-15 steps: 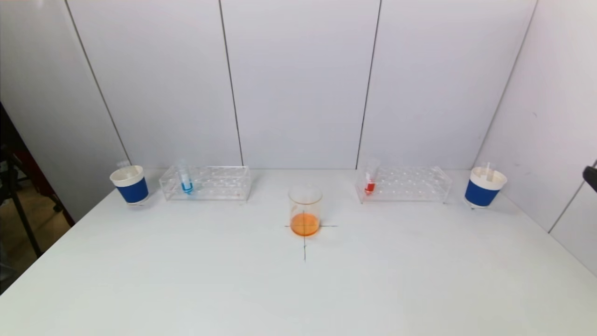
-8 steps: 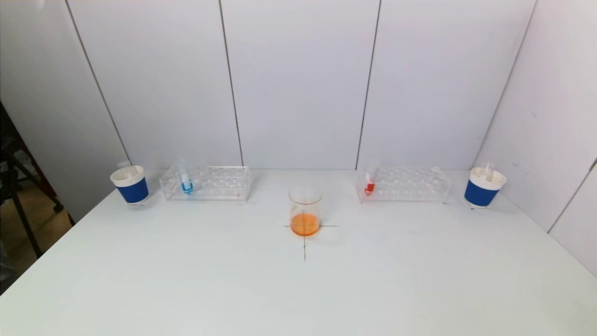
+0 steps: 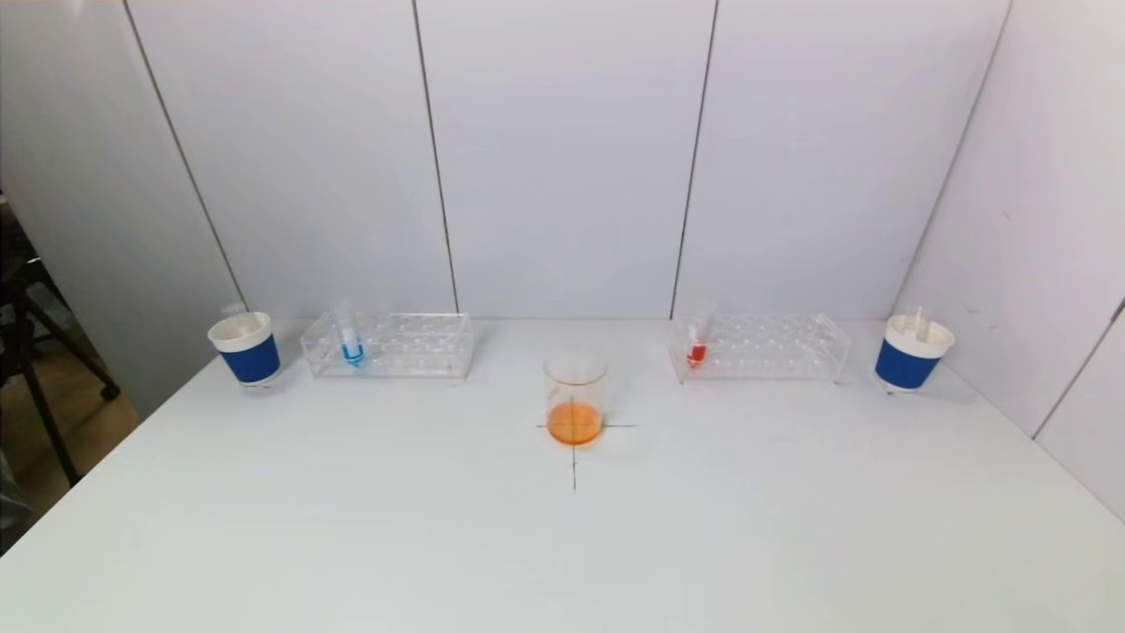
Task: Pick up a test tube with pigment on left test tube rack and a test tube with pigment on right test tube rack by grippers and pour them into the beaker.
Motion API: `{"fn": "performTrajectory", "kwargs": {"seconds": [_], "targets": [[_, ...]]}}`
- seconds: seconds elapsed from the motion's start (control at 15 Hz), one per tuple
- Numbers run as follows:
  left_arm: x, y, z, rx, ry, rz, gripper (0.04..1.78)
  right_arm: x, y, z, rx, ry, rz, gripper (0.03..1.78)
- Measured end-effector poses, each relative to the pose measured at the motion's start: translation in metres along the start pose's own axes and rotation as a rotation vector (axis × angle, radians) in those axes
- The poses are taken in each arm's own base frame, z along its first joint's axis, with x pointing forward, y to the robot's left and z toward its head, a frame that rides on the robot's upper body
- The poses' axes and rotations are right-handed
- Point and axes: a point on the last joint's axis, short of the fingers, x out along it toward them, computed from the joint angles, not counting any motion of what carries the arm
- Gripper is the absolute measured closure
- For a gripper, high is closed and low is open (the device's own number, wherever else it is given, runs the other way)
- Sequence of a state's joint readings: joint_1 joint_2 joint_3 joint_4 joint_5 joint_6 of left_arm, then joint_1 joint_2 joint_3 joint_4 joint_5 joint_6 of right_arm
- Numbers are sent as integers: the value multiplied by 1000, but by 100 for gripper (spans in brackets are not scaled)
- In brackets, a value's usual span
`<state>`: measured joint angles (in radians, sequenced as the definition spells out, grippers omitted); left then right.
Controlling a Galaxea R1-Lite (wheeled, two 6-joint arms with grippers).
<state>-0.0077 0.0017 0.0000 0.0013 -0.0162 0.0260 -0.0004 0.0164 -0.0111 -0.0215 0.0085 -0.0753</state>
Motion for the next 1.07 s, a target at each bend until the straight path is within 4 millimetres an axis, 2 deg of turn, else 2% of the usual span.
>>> {"fn": "performTrajectory", "kwargs": {"seconds": [0.4,1.07], "targets": [[0,0,0,0,0,0,6,-1,0,-4,99,1,-10,5],[0,0,0,0,0,0,6,-1,0,-4,100,1,-10,5]]}}
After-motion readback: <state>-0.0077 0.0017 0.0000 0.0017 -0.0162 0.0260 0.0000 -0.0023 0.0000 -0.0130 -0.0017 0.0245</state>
